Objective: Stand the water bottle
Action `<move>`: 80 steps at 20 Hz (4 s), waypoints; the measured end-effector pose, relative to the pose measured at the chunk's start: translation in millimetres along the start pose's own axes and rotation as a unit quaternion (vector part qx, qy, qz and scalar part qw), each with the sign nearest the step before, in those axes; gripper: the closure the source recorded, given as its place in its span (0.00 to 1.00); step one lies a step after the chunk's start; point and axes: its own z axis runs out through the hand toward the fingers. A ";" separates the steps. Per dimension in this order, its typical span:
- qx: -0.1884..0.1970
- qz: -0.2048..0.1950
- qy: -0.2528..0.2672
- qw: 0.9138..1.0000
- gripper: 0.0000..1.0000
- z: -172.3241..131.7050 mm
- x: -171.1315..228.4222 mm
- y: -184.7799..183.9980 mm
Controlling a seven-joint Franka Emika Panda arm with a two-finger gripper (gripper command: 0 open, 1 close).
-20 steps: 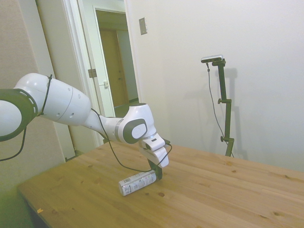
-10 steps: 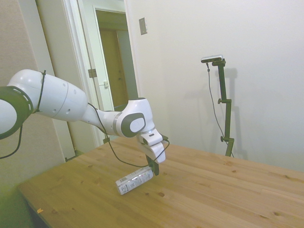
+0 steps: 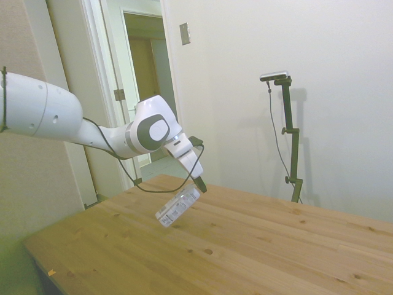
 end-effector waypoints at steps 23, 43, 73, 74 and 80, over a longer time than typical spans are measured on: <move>0.153 0.164 0.395 0.891 1.00 21.0 53.5 -5.0; 0.160 0.140 0.466 0.859 1.00 109.1 41.2 -86.2; 0.170 0.129 0.473 0.855 0.00 170.4 22.2 -113.4; 0.170 0.129 0.473 0.855 0.00 170.3 21.8 -113.5; 0.175 0.134 0.471 0.854 0.00 162.9 21.5 -117.7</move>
